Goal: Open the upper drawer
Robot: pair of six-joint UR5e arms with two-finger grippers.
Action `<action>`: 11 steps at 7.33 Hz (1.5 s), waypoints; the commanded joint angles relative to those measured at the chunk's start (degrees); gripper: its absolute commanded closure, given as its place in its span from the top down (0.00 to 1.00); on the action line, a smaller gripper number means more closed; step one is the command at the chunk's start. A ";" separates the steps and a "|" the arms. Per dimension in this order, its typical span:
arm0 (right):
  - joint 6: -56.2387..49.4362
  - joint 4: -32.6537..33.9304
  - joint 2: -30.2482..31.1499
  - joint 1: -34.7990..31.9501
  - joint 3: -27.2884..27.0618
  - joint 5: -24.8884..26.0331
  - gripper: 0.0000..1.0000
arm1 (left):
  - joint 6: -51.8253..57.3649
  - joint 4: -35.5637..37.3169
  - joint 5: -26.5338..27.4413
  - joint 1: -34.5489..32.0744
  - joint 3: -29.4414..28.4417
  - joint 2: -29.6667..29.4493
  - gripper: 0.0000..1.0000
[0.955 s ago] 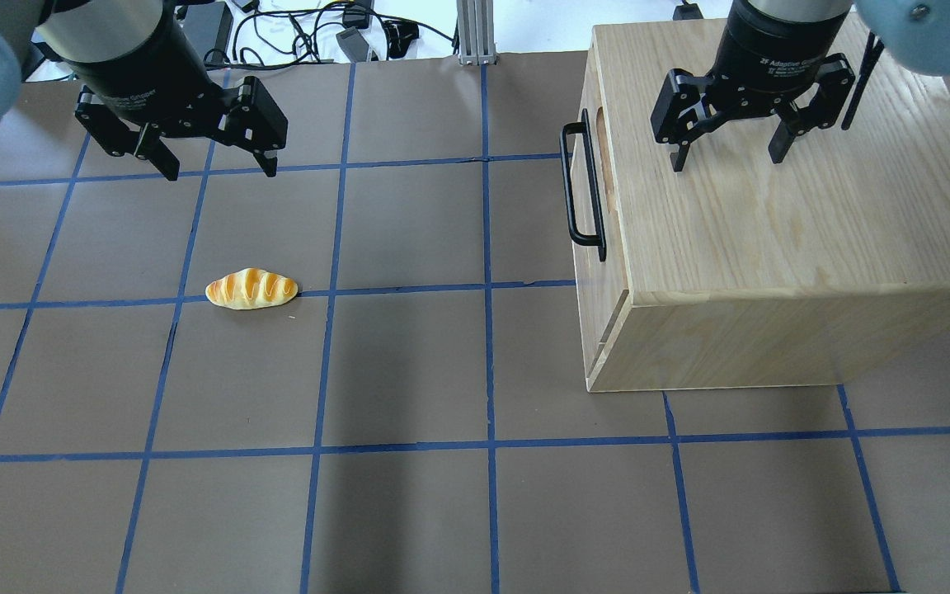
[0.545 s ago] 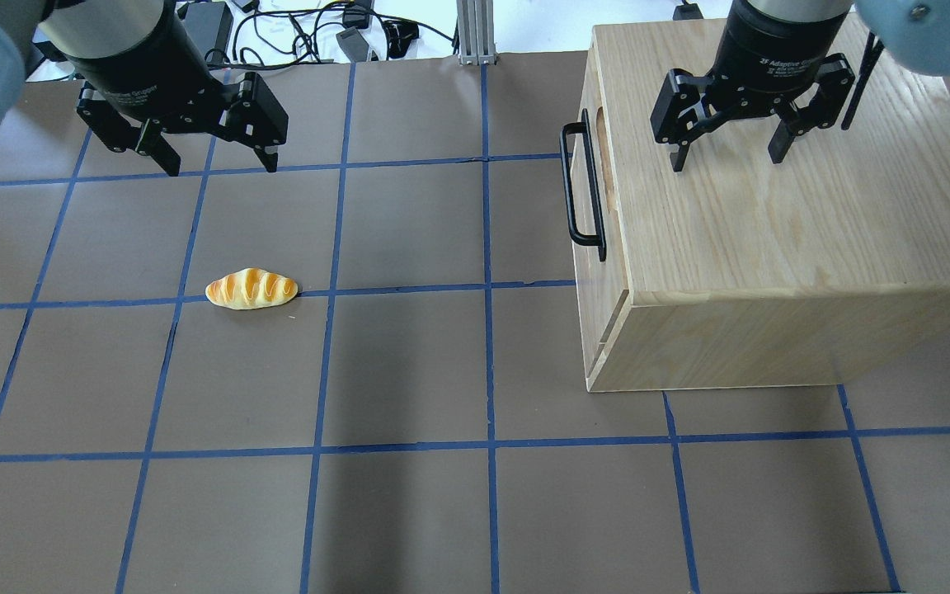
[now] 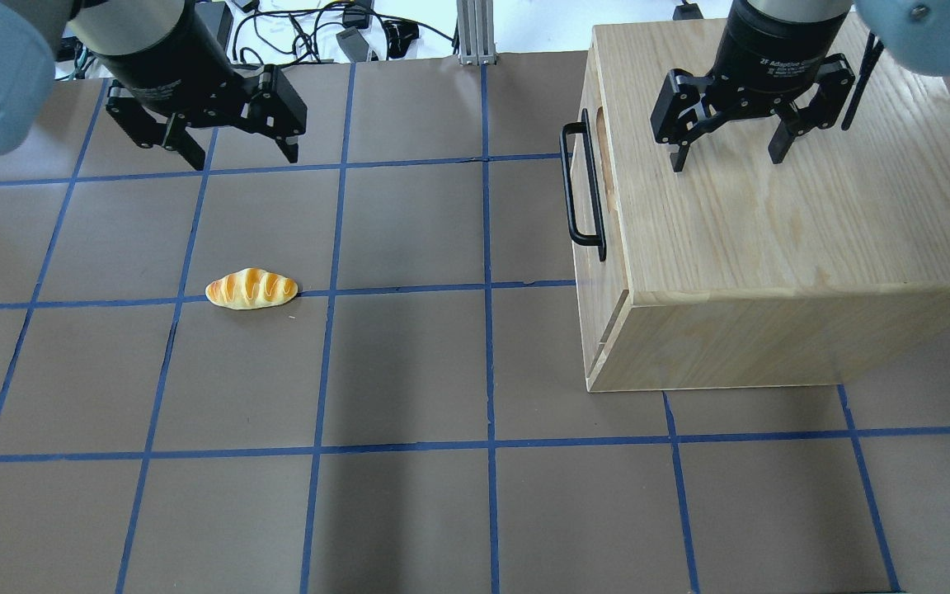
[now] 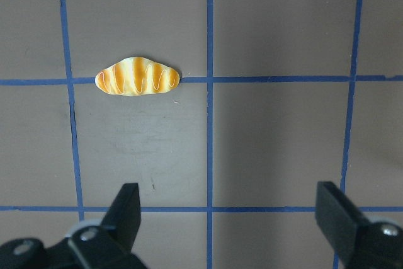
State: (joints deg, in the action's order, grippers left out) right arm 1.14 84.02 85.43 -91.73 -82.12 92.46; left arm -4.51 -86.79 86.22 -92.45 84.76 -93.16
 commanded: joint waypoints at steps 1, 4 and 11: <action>-0.08 0.00 0.00 -0.03 0.03 0.00 1.00 | -6.10 6.95 -14.07 -2.63 0.14 -4.90 1.00; -0.08 0.00 0.00 0.06 0.03 0.00 1.00 | -17.42 17.85 -19.67 -11.23 0.23 -11.85 1.00; -0.08 0.00 0.00 0.06 0.03 0.00 1.00 | -24.06 24.92 -22.77 -15.30 0.85 -17.58 1.00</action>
State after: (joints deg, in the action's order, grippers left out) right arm 1.12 84.02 85.43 -91.74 -82.09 92.46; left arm -28.08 -62.24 63.50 -107.65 85.54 -110.37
